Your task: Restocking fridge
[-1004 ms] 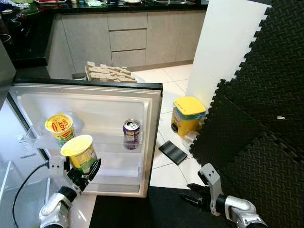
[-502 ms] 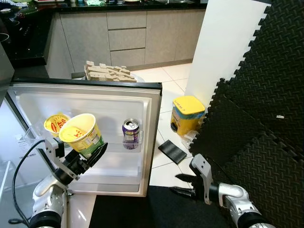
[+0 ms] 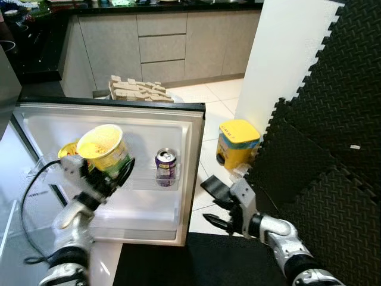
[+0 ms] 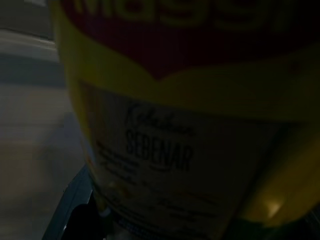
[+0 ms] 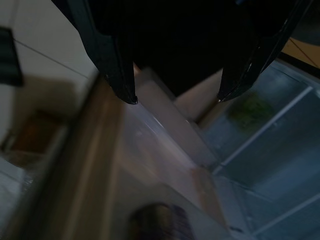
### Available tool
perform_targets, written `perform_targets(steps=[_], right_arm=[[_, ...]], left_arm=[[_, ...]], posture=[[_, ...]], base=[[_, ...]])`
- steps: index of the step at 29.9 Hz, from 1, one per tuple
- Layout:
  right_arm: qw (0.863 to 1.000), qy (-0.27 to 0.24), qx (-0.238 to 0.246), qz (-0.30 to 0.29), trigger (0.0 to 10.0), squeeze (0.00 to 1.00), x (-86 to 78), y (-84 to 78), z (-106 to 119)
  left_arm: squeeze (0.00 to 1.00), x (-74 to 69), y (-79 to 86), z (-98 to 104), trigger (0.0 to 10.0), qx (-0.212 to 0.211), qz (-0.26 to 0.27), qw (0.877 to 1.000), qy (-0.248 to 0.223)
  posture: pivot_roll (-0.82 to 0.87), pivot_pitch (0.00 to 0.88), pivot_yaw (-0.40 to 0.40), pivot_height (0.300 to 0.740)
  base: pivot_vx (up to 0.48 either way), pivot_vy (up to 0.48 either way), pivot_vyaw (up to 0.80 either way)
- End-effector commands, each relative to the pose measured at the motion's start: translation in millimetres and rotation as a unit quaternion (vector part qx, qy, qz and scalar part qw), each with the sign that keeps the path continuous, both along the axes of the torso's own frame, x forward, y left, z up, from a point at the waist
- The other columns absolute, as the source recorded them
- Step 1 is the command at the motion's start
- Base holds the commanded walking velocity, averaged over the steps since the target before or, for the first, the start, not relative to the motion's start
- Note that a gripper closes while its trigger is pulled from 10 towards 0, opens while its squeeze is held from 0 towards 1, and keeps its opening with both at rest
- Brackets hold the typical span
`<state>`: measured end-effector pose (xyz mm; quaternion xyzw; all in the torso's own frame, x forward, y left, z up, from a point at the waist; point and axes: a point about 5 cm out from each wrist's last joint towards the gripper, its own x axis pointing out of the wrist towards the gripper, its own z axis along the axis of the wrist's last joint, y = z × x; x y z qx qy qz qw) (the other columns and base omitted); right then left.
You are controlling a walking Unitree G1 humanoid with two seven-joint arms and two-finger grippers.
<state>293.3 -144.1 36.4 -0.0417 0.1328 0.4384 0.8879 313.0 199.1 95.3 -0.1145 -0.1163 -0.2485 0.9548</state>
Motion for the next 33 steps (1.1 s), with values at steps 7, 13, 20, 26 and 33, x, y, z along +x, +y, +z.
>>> perform_targets(steps=[7, 13, 20, 26, 33], right_arm=[[0.999, -0.037, 0.008, 0.027, 10.0, 0.0, 4.1, 8.4, 13.5], [0.997, -0.05, 0.021, 0.05, 10.0, 0.0, 0.9, 14.1, 19.6], [0.994, -0.06, 0.036, 0.079, 10.0, 0.0, -5.2, 24.9, 26.3], [0.993, -0.068, 0.044, 0.085, 10.0, 0.0, -8.9, 29.6, 31.4], [0.993, -0.069, 0.045, 0.087, 10.0, 0.0, -13.7, 30.7, 33.3]], left_arm=[[0.0, 4.8, -9.4, -5.4, 10.0, 0.032, 0.012, 0.999, 0.02], [0.0, 8.9, -6.9, -7.0, 10.0, 0.062, 0.047, 0.997, 0.028], [0.0, 13.3, -0.8, -7.9, 10.0, 0.088, 0.096, 0.991, 0.041], [0.0, 16.8, -1.8, -9.6, 10.0, 0.094, 0.122, 0.987, 0.053], [0.0, 19.0, -14.2, -13.6, 10.0, 0.09, 0.118, 0.987, 0.066]], posture=[[-0.08, 0.0, 0.005, 0.74], [-0.08, 0.0, 0.011, 0.74], [-0.09, 0.013, 0.017, 0.74], [-0.11, 0.026, 0.023, 0.74], [-0.13, 0.038, 0.027, 0.74]], base=[[0.0, 0.0, 0.0], [0.0, 0.0, 0.0], [0.0, 0.0, 0.0], [0.0, 0.0, 0.0], [0.0, 0.0, 0.0]])
